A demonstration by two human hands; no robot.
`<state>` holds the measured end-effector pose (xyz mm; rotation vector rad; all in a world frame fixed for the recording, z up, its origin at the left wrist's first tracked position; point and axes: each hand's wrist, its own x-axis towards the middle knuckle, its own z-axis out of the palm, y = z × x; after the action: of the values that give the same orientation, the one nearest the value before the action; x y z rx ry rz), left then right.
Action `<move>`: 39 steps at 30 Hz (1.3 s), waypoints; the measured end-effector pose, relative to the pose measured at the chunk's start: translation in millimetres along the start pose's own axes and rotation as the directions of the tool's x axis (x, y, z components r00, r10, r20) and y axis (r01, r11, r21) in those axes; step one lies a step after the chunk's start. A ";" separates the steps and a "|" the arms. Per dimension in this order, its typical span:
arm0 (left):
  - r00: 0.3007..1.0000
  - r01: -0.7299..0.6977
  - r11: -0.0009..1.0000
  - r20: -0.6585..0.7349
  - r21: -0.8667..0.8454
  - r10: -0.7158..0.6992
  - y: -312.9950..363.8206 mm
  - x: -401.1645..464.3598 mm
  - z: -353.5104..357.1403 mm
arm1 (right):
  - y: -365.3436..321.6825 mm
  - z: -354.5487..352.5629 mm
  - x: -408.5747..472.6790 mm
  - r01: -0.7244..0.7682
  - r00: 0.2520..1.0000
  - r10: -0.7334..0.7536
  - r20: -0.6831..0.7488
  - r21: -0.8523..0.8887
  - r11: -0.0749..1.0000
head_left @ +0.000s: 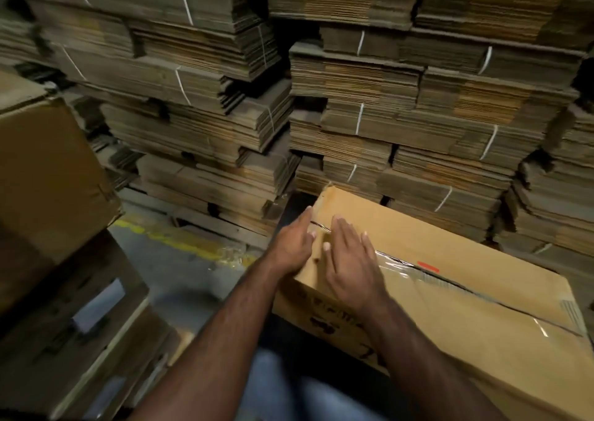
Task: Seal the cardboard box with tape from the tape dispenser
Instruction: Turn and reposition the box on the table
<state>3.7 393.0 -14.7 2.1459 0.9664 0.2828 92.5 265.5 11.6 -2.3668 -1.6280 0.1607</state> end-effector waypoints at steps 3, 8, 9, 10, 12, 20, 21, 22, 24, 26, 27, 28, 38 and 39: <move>0.999 0.028 0.999 0.035 -0.038 -0.027 -6.2 3.7 0.0 | 0.0 10.4 8.4 0.000 1.000 0.002 0.022 -0.077 0.997; 0.974 0.166 0.969 0.186 -0.184 -0.131 -18.7 7.6 -5.0 | 3.1 7.3 21.8 -0.036 0.998 0.039 0.051 -0.066 0.997; 0.971 0.172 0.971 0.198 -0.168 -0.137 -19.5 9.1 -5.7 | 4.2 5.2 24.2 -0.038 0.998 0.041 0.052 -0.053 0.998; 0.966 0.182 0.970 0.211 -0.159 -0.147 -20.4 11.0 -5.9 | 5.5 2.4 27.2 -0.040 0.997 0.042 0.057 -0.036 0.999; 0.956 0.207 0.968 0.242 -0.141 -0.169 -21.1 12.1 -6.6 | 10.9 -4.6 32.9 -0.052 0.997 0.052 0.056 -0.015 0.999; 0.965 -0.159 0.937 -0.152 0.312 0.214 12.5 -15.9 -6.6 | 93.9 -41.8 39.2 -0.287 0.958 0.287 0.005 -0.026 0.957; 0.946 -0.250 0.915 -0.123 0.318 0.301 22.2 -25.2 -3.2 | 107.1 -47.3 37.0 -0.335 0.941 0.336 0.039 -0.038 0.942; 0.923 -0.343 0.882 -0.059 0.324 0.381 28.9 -33.2 3.2 | 121.5 -52.1 35.4 -0.377 0.922 0.380 0.074 -0.050 0.925; 0.858 -0.497 0.786 0.077 0.366 0.507 37.3 -47.7 21.5 | 148.9 -63.2 31.2 -0.458 0.879 0.464 0.111 -0.078 0.886; 0.799 -0.588 0.686 0.174 0.428 0.576 37.8 -55.6 41.9 | 173.4 -74.0 27.3 -0.536 0.824 0.549 0.141 -0.125 0.835; 0.781 -0.610 0.644 0.217 0.461 0.585 36.8 -57.4 49.6 | 183.0 -77.6 25.9 -0.551 0.801 0.574 0.171 -0.163 0.818; 0.766 -0.625 0.601 0.244 0.498 0.595 35.1 -57.7 56.2 | 191.0 -80.1 24.9 -0.551 0.787 0.582 0.203 -0.193 0.812; 0.849 -0.456 0.601 0.117 0.657 0.516 43.7 -48.4 61.0 | 232.4 -84.8 -1.1 -0.554 0.802 0.577 0.155 -0.170 0.815; 0.902 -0.355 0.676 0.046 0.646 0.430 45.5 -44.6 65.9 | 237.7 -86.2 -9.8 -0.572 0.794 0.590 0.147 -0.148 0.807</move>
<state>28.9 305.3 -23.5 3.0199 0.6960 0.3087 323.5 163.4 27.9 -2.9372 -0.9173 0.4422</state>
